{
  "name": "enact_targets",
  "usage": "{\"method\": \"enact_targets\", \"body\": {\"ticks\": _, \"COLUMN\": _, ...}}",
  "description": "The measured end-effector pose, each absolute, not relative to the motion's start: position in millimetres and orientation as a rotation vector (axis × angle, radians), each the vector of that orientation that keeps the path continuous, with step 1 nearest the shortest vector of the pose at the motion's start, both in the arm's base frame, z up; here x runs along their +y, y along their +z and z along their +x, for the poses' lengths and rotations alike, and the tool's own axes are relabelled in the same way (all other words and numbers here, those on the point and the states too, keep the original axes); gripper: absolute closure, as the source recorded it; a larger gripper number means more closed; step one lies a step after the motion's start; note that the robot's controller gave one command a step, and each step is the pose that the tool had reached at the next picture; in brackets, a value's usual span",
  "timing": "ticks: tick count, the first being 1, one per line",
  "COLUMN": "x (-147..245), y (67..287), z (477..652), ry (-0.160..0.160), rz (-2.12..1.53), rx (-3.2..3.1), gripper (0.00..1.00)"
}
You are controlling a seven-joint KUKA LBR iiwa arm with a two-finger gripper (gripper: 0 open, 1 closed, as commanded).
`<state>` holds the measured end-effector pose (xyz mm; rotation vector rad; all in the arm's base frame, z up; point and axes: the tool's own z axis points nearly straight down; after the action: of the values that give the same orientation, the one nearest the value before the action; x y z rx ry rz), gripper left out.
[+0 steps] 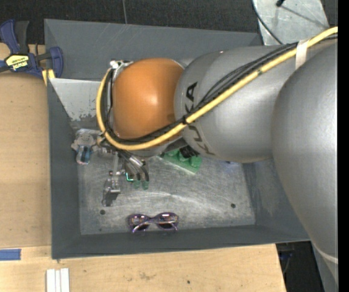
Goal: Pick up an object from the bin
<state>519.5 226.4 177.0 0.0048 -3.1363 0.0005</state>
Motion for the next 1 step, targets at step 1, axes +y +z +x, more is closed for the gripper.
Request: {"method": "enact_targets", "body": {"ticks": 1, "x": 225.5, "y": 180.7, "z": 521.8, "ry": -0.002, "rz": 0.000, "rx": -3.144, "gripper": 0.00}}
